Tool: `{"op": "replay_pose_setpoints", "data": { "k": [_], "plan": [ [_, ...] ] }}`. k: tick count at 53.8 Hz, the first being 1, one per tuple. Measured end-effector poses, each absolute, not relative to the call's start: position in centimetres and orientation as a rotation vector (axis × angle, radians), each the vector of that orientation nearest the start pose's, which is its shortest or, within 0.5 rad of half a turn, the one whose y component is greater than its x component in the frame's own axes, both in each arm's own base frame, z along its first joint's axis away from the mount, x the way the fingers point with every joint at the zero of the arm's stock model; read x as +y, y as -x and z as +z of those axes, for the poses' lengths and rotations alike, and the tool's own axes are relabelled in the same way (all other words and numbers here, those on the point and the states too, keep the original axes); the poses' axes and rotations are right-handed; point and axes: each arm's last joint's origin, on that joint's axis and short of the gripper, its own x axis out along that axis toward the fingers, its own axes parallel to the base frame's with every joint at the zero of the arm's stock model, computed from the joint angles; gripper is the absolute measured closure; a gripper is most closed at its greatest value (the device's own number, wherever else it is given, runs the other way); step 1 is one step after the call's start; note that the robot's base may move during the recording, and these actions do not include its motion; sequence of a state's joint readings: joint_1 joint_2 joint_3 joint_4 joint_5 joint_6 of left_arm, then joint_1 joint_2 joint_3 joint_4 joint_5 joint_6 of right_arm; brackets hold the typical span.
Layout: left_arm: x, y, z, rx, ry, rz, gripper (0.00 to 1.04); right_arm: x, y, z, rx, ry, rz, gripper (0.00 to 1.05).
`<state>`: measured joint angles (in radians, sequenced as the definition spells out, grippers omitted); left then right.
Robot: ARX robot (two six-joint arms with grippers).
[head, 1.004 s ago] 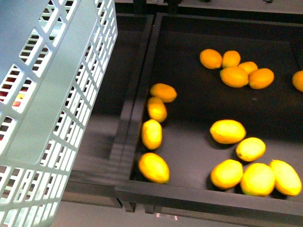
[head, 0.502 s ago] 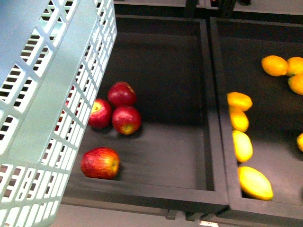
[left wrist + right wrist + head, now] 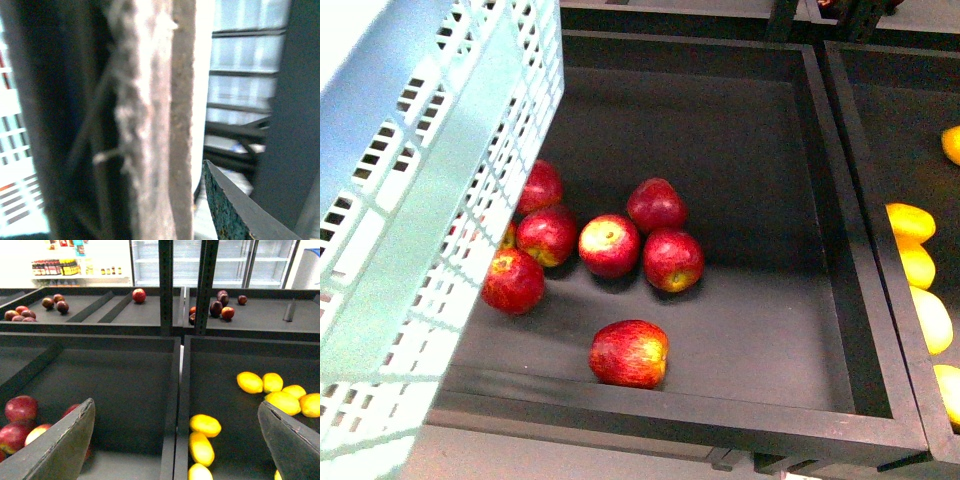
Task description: Pick lemon and mango into basket
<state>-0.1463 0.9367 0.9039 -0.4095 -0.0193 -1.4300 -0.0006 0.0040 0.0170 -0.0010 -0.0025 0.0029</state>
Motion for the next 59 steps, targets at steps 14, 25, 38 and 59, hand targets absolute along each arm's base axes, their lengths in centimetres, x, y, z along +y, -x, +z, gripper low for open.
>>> {"op": "replay_pose_setpoints", "data": {
  "k": [14,25,38,59],
  "plan": [
    [-7.9,-25.4,32.0,0.625,0.814,0.034,0.78,0.0,-9.7,16.9,-0.012,-0.003,0.0,0.09],
    [-13.5,-30.0,31.6,0.694,0.777,-0.129,0.78,0.0,-9.7,16.9,-0.012,-0.003,0.0,0.09],
    [-20.9,-30.7,30.9,0.832,0.745,-0.323,0.81,0.0,-9.7,16.9,-0.012,-0.003,0.0,0.09],
    [-24.4,-28.5,32.0,0.863,0.785,-0.438,0.98,0.0,-9.7,16.9,-0.012,-0.003,0.0,0.09]
  ]
}}
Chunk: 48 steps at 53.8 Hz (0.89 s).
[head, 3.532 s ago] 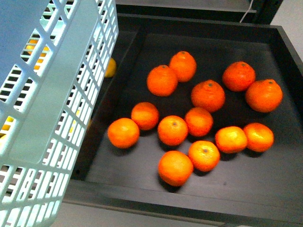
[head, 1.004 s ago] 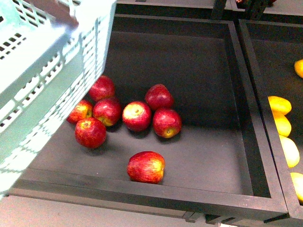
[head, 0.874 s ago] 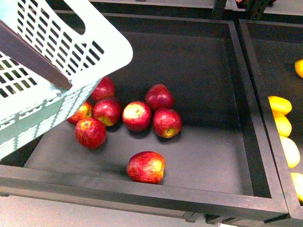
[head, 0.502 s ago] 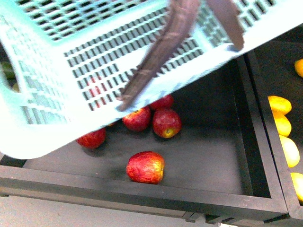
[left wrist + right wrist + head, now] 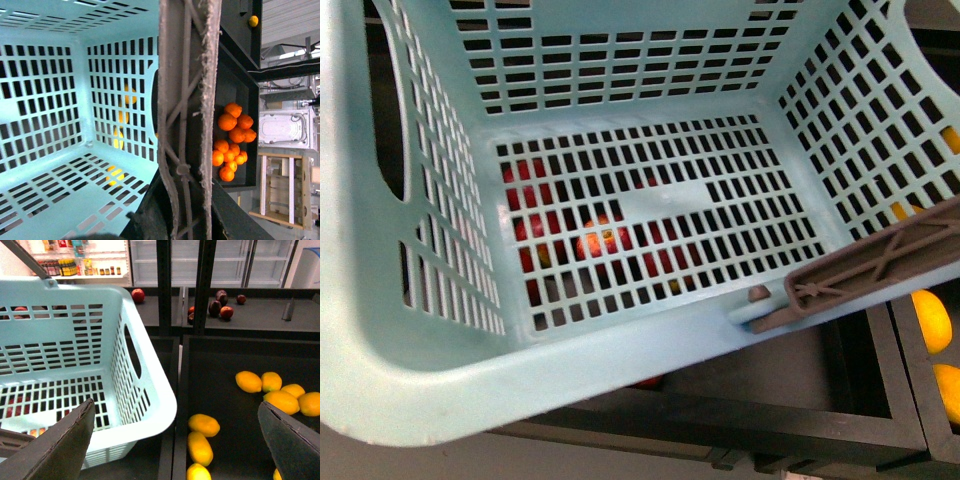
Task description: Pick lemon and mango into basket
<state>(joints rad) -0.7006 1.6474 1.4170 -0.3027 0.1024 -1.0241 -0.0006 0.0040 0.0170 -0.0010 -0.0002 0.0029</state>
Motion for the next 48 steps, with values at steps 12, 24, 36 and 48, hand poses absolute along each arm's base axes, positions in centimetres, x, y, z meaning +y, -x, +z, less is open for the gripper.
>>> {"op": "replay_pose_setpoints", "data": {
  "k": [12,24,36,48],
  "plan": [
    [-24.3,-28.6,32.0,0.859,0.781,-0.436,0.98,-0.2,-9.8,16.9,0.333,-0.179,0.066,0.09],
    [-24.5,-28.5,32.0,0.863,0.782,-0.439,0.98,-2.9,-11.4,16.1,0.602,-0.446,-0.123,0.09],
    [-24.4,-28.5,32.0,0.859,0.779,-0.436,0.98,-9.0,-15.0,15.5,0.563,-0.47,-0.398,0.09],
    [-24.4,-28.5,32.0,0.859,0.779,-0.437,0.98,-15.8,-22.5,10.8,0.68,-0.513,-0.709,0.09]
  ]
}}
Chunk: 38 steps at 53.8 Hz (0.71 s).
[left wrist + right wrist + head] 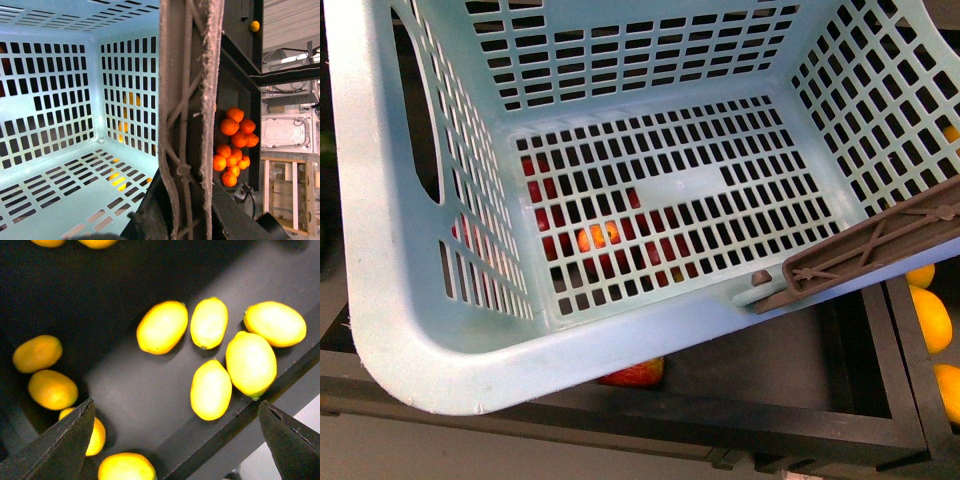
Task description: Pick lemon and mango into basket
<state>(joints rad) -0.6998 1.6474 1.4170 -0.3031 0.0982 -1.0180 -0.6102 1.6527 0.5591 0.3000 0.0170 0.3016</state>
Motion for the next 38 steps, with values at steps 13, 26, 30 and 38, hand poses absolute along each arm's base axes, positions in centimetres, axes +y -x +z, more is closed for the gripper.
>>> {"op": "replay_pose_setpoints", "data": {
  "k": [13,26,30,38],
  "plan": [
    [-24.4,-28.5,32.0,0.859,0.779,-0.436,0.98,-17.6,-27.8,6.0,0.759,-0.742,-0.834,0.09],
    [-24.4,-28.5,32.0,0.858,0.779,-0.436,0.98,-18.3,-29.5,2.4,0.778,-0.933,-0.949,0.09],
    [-24.4,-28.5,32.0,0.859,0.779,-0.436,0.98,-18.4,-30.0,1.4,0.785,-0.965,-0.969,0.09],
    [-24.4,-28.5,32.0,0.859,0.779,-0.437,0.98,-18.8,-30.8,0.5,0.785,-1.001,-0.993,0.09]
  ]
}}
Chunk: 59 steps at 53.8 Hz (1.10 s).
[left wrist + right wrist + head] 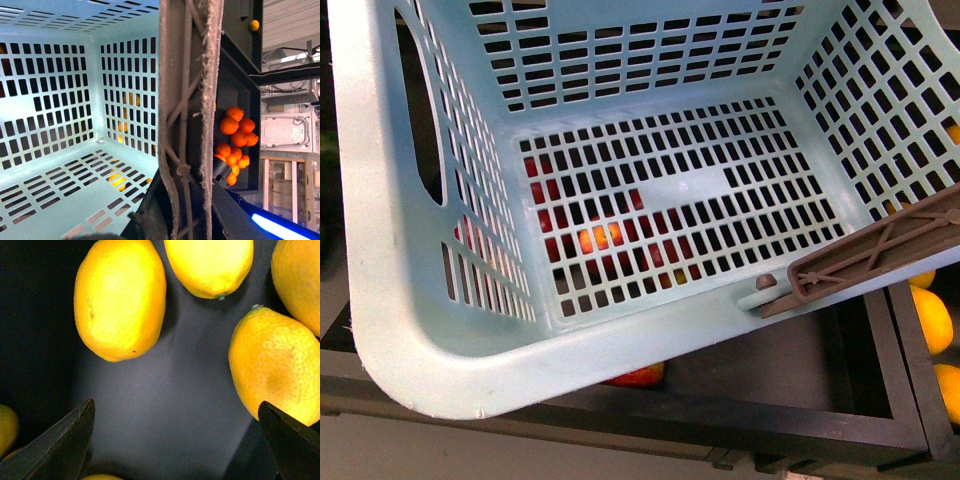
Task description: Pick lemon and mango into basket
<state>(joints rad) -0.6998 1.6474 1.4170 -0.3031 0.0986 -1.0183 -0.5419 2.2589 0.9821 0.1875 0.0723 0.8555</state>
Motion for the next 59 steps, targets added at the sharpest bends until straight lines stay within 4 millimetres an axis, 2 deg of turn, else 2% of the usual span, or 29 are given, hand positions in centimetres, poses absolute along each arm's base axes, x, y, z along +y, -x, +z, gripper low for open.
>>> {"op": "replay_pose_setpoints", "data": {
  "k": [14,38,59],
  "plan": [
    [-24.4,-28.6,32.0,0.858,0.778,-0.435,0.98,-19.5,-32.4,-0.3,0.756,-1.047,-1.01,0.09],
    [-24.4,-28.6,32.0,0.859,0.78,-0.437,0.98,-20.8,-36.3,0.6,0.684,-1.078,-0.978,0.09],
    [-24.4,-28.6,32.0,0.859,0.779,-0.436,0.98,-21.8,-38.1,-1.2,0.698,-1.06,-0.996,0.09]
  ]
}}
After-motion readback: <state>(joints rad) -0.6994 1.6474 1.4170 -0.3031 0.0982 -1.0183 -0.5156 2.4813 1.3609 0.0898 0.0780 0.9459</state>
